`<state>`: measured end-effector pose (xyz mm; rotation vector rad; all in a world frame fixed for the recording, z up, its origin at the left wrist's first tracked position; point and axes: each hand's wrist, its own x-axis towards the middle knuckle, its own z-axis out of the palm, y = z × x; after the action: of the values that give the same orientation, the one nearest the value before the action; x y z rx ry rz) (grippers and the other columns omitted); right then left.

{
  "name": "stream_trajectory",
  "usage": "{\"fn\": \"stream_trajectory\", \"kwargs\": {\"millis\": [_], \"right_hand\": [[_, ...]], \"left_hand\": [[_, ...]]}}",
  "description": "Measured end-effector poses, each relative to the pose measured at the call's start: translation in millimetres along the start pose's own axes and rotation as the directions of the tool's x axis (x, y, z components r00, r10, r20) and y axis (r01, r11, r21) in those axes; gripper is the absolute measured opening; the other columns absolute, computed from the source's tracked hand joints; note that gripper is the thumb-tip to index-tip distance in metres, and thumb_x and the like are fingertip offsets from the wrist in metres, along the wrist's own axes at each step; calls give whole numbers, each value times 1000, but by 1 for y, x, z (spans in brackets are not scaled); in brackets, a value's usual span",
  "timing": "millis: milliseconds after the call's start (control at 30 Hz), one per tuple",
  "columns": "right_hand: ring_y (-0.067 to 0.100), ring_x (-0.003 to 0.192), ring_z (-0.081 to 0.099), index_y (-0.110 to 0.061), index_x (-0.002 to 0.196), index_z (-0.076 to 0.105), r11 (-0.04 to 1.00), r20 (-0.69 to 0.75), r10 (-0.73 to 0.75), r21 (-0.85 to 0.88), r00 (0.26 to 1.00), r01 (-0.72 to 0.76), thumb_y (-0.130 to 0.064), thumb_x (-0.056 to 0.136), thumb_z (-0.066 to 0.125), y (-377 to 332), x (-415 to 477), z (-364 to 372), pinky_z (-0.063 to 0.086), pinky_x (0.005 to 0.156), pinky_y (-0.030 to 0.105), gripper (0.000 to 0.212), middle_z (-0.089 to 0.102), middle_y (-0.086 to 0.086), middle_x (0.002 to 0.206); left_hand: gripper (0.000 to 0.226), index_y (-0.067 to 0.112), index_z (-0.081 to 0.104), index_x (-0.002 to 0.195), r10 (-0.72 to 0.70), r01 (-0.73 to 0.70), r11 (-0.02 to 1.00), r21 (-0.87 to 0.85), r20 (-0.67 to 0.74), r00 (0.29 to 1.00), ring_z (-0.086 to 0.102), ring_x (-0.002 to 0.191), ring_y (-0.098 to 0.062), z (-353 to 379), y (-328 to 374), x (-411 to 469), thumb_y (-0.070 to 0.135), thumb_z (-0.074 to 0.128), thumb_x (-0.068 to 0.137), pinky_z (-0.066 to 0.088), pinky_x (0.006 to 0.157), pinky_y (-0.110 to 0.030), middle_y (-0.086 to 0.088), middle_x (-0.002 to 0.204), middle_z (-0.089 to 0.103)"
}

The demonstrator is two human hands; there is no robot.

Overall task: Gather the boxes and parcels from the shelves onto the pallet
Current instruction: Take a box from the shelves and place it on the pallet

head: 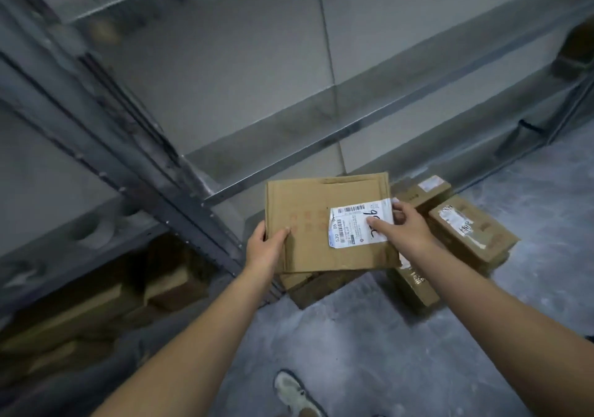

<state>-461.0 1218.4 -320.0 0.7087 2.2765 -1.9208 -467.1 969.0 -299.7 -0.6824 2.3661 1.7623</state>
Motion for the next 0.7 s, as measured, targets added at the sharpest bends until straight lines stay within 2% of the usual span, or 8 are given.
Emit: {"fn": "stream_trajectory", "kwargs": {"millis": [100, 167, 267, 400, 500, 600, 700], "right_hand": [[18, 99, 63, -11, 126, 53, 997, 155, -66, -28, 986, 72, -22, 80, 77, -23, -23, 52, 52, 86, 33, 53, 65, 7, 120], [20, 99, 63, -9, 123, 53, 992, 263, -103, -40, 959, 117, -22, 81, 76, -38, -47, 101, 51, 87, 34, 50, 65, 9, 119], [14, 92, 62, -13, 121, 53, 978, 460, -134, -84, 878, 193, -28, 79, 77, -60, -103, 192, 51, 84, 33, 51, 65, 3, 115], [16, 98, 63, -16, 126, 50, 935, 695, -160, -122, 701, 333, -27, 75, 81, -80, -202, 316, 52, 92, 39, 61, 65, -3, 110], [18, 102, 62, -18, 129, 48, 894, 816, -169, -109, 552, 435, -24, 72, 83, -82, -283, 397, 53, 93, 41, 67, 64, -3, 113], [17, 99, 62, -17, 132, 46, 870, 905, -131, -90, 405, 484, -20, 74, 82, -73, -362, 467, 54, 81, 33, 68, 64, 0, 118], [9, 89, 61, -15, 135, 48, 854, 964, -101, -43, 245, 519, -16, 76, 81, -59, -439, 535, 49, 64, 20, 68, 64, -1, 115]], "left_hand": [[43, 31, 52, 132, 18, -27, 998, -50, -168, 986, 55, 103, -16, -66, -13, -27, 25, 59, 90, 47, 76, -33, 5, 120, 59], [43, 34, 51, 132, 16, -41, 996, -84, -276, 961, 55, 99, -9, -120, -25, -52, 26, 58, 90, 45, 72, -30, 8, 117, 59], [40, 36, 55, 128, -42, -29, 989, -146, -464, 885, 55, 96, -7, -216, -54, -97, 26, 59, 90, 43, 67, -24, 9, 115, 62], [28, 30, 63, 113, -118, -62, 971, -233, -684, 720, 60, 89, -5, -341, -109, -166, 20, 59, 88, 45, 68, -22, 5, 108, 68], [26, 37, 62, 108, -189, -105, 943, -314, -771, 608, 62, 87, -4, -420, -152, -221, 21, 59, 88, 46, 63, -20, 11, 101, 68], [29, 42, 62, 109, -272, -142, 910, -389, -821, 502, 64, 88, -3, -490, -201, -274, 24, 60, 86, 48, 66, -21, 17, 97, 68], [34, 36, 63, 118, -350, -192, 872, -450, -848, 397, 66, 90, -5, -553, -255, -322, 24, 60, 86, 51, 71, -22, 16, 99, 70]]}}
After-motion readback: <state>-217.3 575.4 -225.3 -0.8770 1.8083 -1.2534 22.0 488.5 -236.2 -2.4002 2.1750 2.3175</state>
